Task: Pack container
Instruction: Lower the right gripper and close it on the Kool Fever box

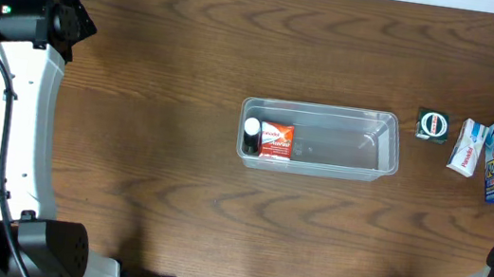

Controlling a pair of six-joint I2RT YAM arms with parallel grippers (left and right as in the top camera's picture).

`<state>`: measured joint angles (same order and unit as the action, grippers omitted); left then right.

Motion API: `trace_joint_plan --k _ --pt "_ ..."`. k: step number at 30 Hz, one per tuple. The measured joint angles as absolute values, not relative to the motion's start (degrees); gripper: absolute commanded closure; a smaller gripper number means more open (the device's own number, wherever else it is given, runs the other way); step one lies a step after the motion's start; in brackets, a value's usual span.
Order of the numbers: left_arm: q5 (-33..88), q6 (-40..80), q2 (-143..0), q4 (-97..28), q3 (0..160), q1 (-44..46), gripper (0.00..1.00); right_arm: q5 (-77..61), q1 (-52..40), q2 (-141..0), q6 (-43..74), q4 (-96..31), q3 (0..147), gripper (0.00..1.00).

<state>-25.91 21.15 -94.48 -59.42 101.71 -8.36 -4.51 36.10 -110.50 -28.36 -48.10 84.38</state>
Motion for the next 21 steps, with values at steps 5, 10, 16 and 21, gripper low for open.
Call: trace_joint_plan --k 5,10,16,21 --pt "-25.91 21.15 -94.48 -59.42 101.71 -8.36 0.02 -4.54 36.10 -110.50 -27.92 -47.68 84.38 0.70" --pt "-25.91 21.15 -94.50 -59.42 101.71 -8.36 0.02 -4.56 36.10 -110.50 -27.92 -47.66 84.38 0.77" --pt "-25.91 21.15 -94.48 -59.42 101.71 -8.36 0.02 -4.51 36.10 -110.50 -27.68 -48.14 84.64 0.77" --pt "-25.91 21.15 -94.48 -59.42 101.71 -8.36 0.02 -4.29 36.10 -110.50 -27.38 -51.05 87.13 0.78"
